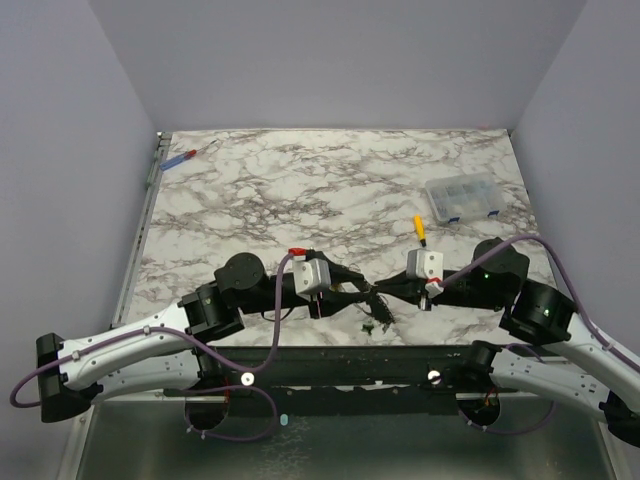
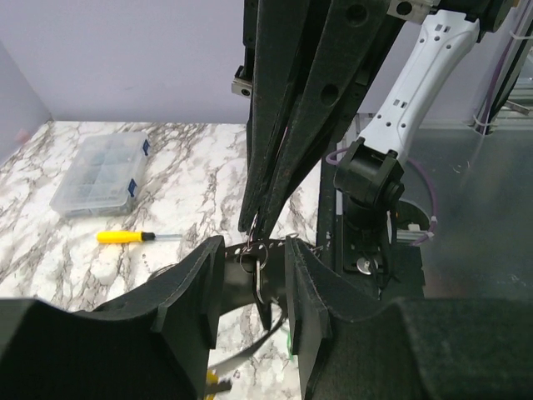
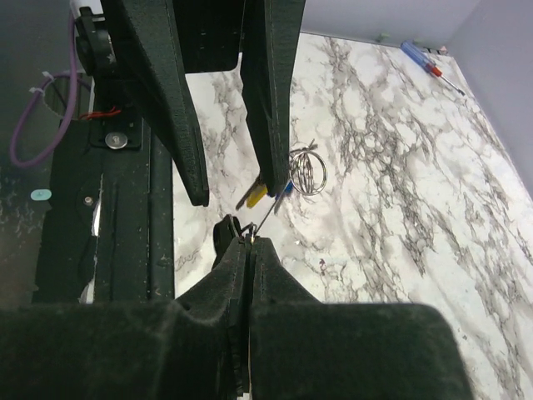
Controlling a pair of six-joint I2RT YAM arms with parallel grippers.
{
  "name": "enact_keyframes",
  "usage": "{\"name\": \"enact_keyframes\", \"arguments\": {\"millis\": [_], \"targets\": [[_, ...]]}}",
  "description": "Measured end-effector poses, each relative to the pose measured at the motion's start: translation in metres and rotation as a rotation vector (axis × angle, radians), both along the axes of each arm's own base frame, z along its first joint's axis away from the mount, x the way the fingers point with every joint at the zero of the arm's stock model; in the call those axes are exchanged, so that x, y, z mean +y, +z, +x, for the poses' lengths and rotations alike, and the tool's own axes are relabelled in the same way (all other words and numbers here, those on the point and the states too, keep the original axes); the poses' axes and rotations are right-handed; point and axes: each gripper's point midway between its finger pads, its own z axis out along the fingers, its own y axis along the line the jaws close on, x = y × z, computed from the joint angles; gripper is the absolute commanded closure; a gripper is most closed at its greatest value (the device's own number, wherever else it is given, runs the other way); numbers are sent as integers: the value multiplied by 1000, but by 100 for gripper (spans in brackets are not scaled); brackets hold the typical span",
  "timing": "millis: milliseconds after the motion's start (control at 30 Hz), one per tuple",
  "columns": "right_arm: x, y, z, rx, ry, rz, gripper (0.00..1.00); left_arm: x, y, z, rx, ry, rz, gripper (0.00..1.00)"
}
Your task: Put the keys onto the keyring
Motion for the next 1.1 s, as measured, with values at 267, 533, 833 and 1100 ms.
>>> {"name": "enact_keyframes", "arguments": {"millis": [267, 533, 833, 1100], "targets": [[1, -2, 1, 2, 1, -8, 99, -6, -12, 3, 16, 0, 40, 67], [0, -4, 0, 9, 2, -17, 99, -17, -16, 7, 23, -2, 65, 82], [-3, -3, -2, 5, 1, -12, 99, -18, -16, 6, 19, -10, 64, 93], [-7, 2, -5, -4, 2, 5, 99, -20, -11, 4, 8, -28, 49, 100]]}}
